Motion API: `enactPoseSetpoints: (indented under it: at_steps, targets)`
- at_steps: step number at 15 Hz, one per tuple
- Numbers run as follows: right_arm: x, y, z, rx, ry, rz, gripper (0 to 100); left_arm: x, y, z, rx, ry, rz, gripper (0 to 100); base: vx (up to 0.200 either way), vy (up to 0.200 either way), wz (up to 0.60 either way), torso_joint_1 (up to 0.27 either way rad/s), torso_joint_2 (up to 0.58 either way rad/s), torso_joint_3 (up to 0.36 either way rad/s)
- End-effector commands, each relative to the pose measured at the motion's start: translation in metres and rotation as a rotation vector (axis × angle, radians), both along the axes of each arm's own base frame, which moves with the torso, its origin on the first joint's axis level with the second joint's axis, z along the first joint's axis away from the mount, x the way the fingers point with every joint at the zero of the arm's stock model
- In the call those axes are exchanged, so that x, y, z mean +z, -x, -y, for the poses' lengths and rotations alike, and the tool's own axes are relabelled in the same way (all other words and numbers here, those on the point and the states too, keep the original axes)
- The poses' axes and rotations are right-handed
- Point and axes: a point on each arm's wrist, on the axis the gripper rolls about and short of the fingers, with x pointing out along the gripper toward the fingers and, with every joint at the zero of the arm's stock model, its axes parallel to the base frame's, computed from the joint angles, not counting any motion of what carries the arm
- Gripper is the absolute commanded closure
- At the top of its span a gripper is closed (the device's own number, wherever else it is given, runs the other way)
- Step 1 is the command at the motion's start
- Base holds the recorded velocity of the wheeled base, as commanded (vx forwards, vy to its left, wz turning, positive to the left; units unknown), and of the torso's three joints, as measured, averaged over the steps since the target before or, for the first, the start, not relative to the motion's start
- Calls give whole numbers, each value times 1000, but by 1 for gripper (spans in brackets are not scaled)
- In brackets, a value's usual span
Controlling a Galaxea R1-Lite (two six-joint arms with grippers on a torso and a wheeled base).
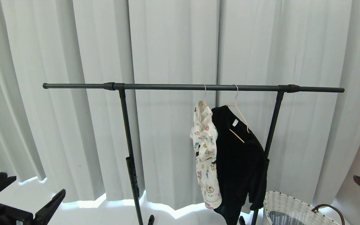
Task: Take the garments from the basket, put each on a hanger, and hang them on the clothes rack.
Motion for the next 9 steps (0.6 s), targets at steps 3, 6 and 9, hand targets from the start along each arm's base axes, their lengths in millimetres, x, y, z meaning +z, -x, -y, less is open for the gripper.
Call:
enactPoseSetpoints:
  at_steps: [3, 6, 9]
  targets:
    - [-27, 64, 24, -102, 6, -20, 0, -27, 49, -3, 1, 9, 134, 0, 0, 0, 0, 0, 0, 0]
    - [-46, 104, 32, -137, 14, -56, 0, -40, 74, -5, 30, 7, 170, 0, 0, 0, 0, 0, 0, 0]
    - [-70, 133, 35, -294, 69, -76, 0, -58, 101, -8, 108, -4, 212, 0, 0, 0, 0, 0, 0, 0]
